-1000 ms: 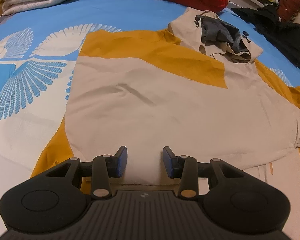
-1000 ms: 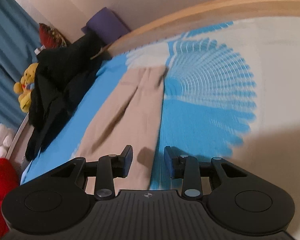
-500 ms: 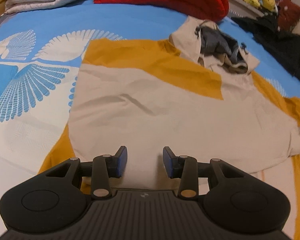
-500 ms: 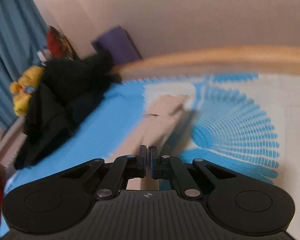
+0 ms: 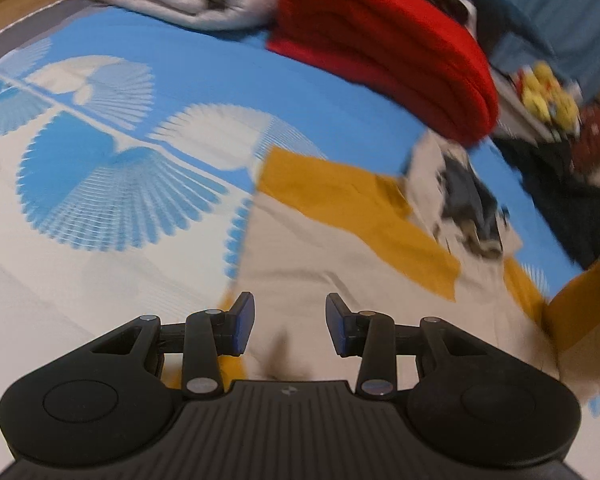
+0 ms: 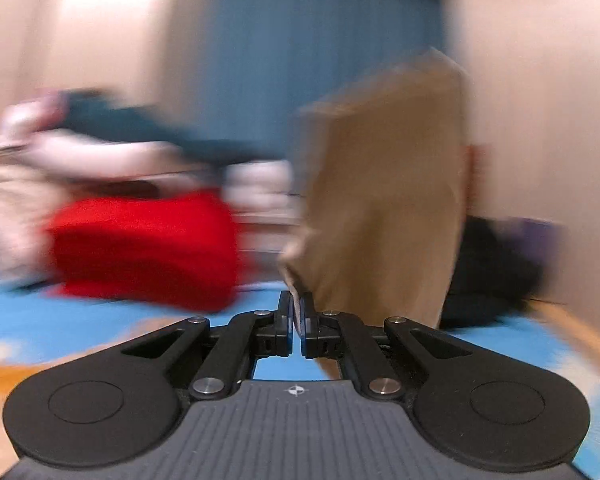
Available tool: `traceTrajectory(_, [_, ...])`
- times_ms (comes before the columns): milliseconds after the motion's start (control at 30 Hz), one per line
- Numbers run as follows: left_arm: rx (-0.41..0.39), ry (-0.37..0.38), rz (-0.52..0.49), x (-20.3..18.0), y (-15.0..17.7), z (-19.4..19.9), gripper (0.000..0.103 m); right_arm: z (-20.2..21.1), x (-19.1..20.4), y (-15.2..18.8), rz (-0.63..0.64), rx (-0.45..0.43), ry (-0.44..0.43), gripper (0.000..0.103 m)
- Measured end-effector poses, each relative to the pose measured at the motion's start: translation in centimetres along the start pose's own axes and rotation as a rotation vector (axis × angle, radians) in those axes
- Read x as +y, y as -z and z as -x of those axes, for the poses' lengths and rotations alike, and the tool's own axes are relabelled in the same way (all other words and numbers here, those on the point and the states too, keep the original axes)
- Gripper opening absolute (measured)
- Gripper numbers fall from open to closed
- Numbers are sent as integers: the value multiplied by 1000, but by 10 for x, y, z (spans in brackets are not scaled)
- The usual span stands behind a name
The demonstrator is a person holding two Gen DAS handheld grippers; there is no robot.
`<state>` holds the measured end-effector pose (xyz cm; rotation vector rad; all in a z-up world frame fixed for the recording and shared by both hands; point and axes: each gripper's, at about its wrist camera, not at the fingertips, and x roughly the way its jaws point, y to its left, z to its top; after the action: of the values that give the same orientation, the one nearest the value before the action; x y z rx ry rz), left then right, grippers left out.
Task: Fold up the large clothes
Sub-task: 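Fold the held sleeve across the jacket body and open the right gripper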
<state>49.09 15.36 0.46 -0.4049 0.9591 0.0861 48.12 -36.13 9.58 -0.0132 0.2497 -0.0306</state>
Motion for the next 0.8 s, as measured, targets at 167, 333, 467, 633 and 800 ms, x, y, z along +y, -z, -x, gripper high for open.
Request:
traceTrajectory(167, [-13,3,65,24,-10,12,43,21,138,44,-48,262,-382,8])
traceTrajectory(333, [-1,39,85,27,-8,14,43,66,174,50,-63,313,-317,14])
traceTrajectory(467, [35,50,106,25,-1,3,43,110,149,30,-184,212,-230,35])
traceTrajectory(633, [145,127,142,17,20,-21,43,117,106,54,-260,178,-132,39])
traceTrajectory(800, [216,69,108,7,39,-46,43,70,68,81,-468,348,-12,40])
